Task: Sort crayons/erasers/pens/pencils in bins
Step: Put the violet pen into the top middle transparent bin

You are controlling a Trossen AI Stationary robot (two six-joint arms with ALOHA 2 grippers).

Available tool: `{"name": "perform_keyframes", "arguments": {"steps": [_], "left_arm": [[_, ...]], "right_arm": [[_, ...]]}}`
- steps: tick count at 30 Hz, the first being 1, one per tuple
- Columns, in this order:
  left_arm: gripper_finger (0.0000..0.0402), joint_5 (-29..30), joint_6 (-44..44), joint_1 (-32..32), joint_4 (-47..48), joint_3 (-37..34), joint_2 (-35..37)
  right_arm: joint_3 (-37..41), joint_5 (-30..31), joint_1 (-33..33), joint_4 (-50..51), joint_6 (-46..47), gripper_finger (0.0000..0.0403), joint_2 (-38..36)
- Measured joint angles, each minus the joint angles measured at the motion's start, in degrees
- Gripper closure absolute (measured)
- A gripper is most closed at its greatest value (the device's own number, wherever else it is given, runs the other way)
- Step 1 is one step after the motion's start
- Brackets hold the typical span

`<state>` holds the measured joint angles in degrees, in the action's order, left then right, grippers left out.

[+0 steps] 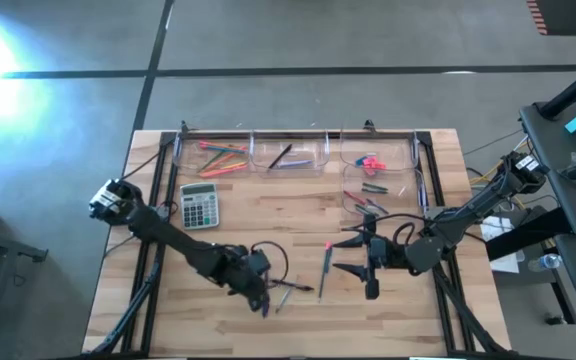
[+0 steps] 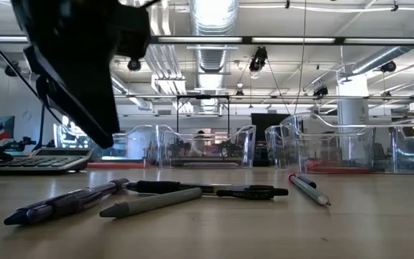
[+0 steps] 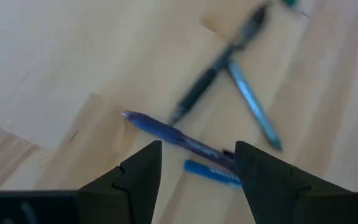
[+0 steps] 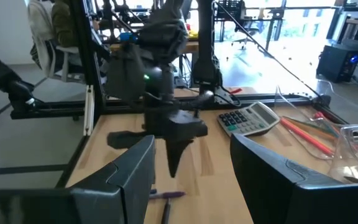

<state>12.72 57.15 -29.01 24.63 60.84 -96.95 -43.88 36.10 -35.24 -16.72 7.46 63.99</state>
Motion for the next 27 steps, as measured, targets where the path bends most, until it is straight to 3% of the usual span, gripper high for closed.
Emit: {"name": "perform_keyframes", "arguments": {"steps": [9,22,27], "left_arm": [[0.0213,-8.99,6.62,5.16,0.41,0.04,-5.05],[0.0216,-9.45,4.23,6.87,5.14,4.97,-11.19],[0.0257,-9.48,3.97,7.34,7.59,6.62,-12.69]], "right_arm": [[0.0,0.0,-0.02,0.18,-0.02,0.0202,0.0],[0.02,-0.02,0.0,0.18,-0.02,0.0202,0.0],[0.02,0.0,0.0,0.11,-0.02,0.0202,0.0]]}}
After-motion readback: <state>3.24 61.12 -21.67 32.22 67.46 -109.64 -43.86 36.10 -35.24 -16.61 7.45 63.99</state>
